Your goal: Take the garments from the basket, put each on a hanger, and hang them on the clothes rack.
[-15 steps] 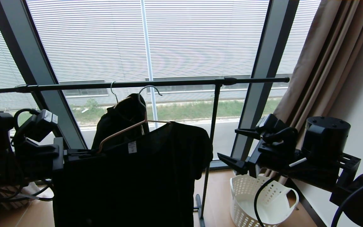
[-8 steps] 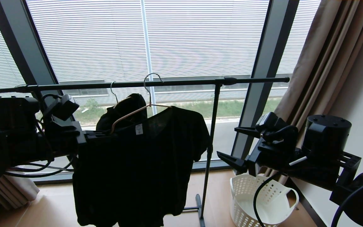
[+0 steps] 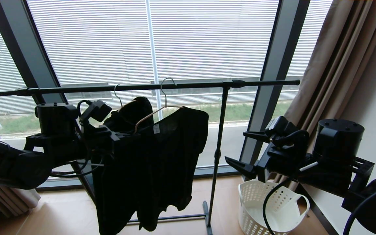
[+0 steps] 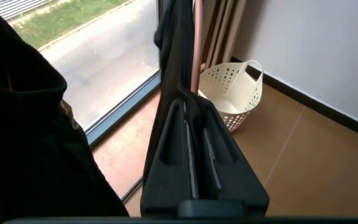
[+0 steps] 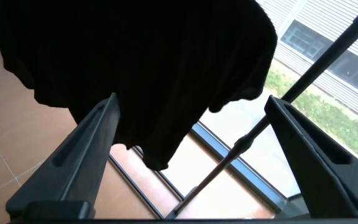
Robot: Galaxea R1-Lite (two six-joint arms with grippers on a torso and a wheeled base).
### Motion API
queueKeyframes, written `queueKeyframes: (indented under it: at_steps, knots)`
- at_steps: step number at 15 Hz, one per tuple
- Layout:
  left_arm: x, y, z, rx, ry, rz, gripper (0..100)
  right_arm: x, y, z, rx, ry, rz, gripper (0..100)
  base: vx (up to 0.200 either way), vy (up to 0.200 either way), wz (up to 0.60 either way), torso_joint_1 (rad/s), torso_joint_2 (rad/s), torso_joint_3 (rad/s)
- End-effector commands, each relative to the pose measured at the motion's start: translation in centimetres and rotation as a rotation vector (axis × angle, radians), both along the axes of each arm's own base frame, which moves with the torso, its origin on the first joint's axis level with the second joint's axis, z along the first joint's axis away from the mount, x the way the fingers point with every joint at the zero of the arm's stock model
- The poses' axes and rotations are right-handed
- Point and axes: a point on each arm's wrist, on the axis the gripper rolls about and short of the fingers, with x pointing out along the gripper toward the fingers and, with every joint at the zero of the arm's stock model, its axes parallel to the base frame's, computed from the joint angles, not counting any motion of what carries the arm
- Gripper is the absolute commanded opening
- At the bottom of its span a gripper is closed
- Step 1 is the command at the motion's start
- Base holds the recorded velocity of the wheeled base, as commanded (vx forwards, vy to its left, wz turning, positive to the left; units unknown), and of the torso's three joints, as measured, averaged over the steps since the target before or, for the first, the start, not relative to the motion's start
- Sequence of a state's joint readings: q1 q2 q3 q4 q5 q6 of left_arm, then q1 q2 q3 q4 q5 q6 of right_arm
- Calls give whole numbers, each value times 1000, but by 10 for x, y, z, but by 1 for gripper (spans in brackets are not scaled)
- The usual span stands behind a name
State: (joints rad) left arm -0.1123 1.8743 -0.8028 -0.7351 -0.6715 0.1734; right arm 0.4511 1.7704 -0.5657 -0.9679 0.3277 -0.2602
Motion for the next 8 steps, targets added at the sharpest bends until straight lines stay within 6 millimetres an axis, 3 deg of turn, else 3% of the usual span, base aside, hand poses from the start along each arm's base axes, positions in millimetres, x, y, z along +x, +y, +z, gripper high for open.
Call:
queueKeyframes:
  at_steps: [1,8]
  knots:
    - [12,-9,-13,-10,50,11,0,0,0,0,0,-1,1,100,0,0,0,0,0,0]
    - [35,-13,-19,-112,34,66,0,1,0,-1,-2,3,1,100,0,0,0,0,0,0]
